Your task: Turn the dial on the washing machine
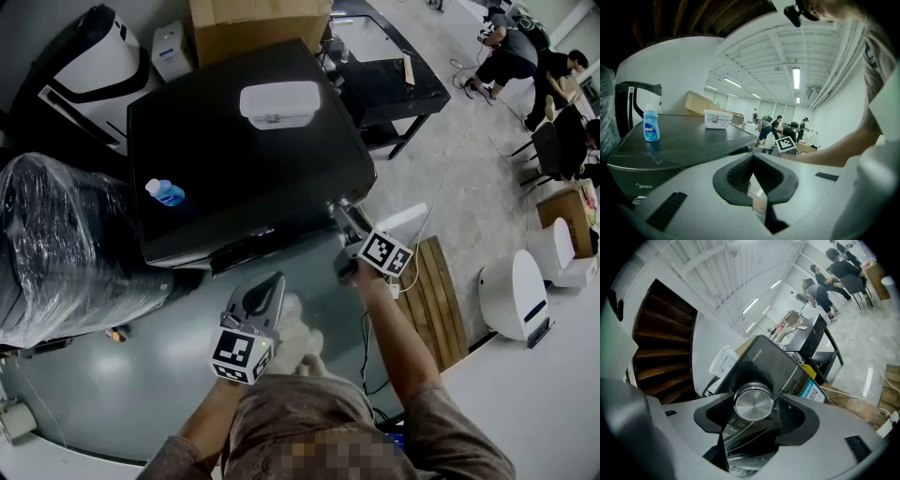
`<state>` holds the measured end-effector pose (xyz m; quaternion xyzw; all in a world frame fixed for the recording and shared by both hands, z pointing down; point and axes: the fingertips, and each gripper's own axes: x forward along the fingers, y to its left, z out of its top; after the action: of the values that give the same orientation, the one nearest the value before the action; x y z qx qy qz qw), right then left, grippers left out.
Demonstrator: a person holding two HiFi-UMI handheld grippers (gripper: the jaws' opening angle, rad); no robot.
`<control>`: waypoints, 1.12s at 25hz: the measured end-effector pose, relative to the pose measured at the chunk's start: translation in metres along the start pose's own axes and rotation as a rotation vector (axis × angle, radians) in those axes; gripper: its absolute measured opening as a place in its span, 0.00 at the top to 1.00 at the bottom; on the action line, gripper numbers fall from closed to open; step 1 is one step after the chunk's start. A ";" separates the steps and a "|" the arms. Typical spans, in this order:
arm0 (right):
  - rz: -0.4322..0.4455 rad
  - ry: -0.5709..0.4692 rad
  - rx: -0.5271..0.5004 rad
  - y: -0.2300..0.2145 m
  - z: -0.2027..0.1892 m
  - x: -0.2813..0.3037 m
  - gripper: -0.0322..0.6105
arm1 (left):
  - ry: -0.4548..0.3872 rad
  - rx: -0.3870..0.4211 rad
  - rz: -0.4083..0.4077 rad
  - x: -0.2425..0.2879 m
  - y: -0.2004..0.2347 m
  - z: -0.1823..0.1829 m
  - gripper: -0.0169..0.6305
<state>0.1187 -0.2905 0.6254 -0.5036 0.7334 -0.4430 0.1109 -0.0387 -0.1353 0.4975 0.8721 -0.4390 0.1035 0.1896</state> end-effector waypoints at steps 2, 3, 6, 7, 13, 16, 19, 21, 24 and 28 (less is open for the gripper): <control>-0.006 0.001 -0.060 0.002 0.003 -0.002 0.55 | 0.000 0.001 0.000 -0.001 -0.001 -0.001 0.99; -0.008 0.004 -0.091 0.002 0.003 -0.003 0.54 | 0.000 0.002 -0.001 -0.001 -0.002 -0.001 0.99; -0.012 0.036 -0.209 0.007 0.000 -0.004 0.54 | -0.001 0.003 -0.004 0.000 -0.003 -0.001 0.99; -0.014 0.049 -0.260 0.009 -0.001 -0.004 0.54 | -0.001 0.002 -0.005 0.000 -0.004 -0.001 0.99; -0.053 0.137 -0.565 0.015 -0.012 0.001 0.54 | 0.004 0.000 -0.007 0.001 -0.005 -0.002 0.99; -0.127 0.196 -0.766 0.012 -0.018 0.003 0.54 | 0.007 0.011 -0.008 0.000 -0.006 -0.002 0.99; -0.148 0.192 -0.876 0.018 -0.016 0.005 0.54 | 0.011 0.016 -0.006 0.000 -0.005 -0.002 0.99; -0.159 0.189 -0.890 0.017 -0.014 0.006 0.54 | 0.010 0.015 -0.003 -0.001 -0.004 -0.001 0.99; -0.172 0.194 -0.887 0.013 -0.014 0.007 0.54 | 0.009 0.014 -0.001 -0.001 -0.003 -0.001 0.99; -0.153 0.181 -0.796 0.011 -0.012 0.007 0.55 | 0.010 0.011 0.001 -0.001 -0.002 -0.001 0.99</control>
<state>0.1006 -0.2891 0.6261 -0.5191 0.8147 -0.1743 -0.1908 -0.0380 -0.1329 0.4979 0.8725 -0.4379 0.1103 0.1868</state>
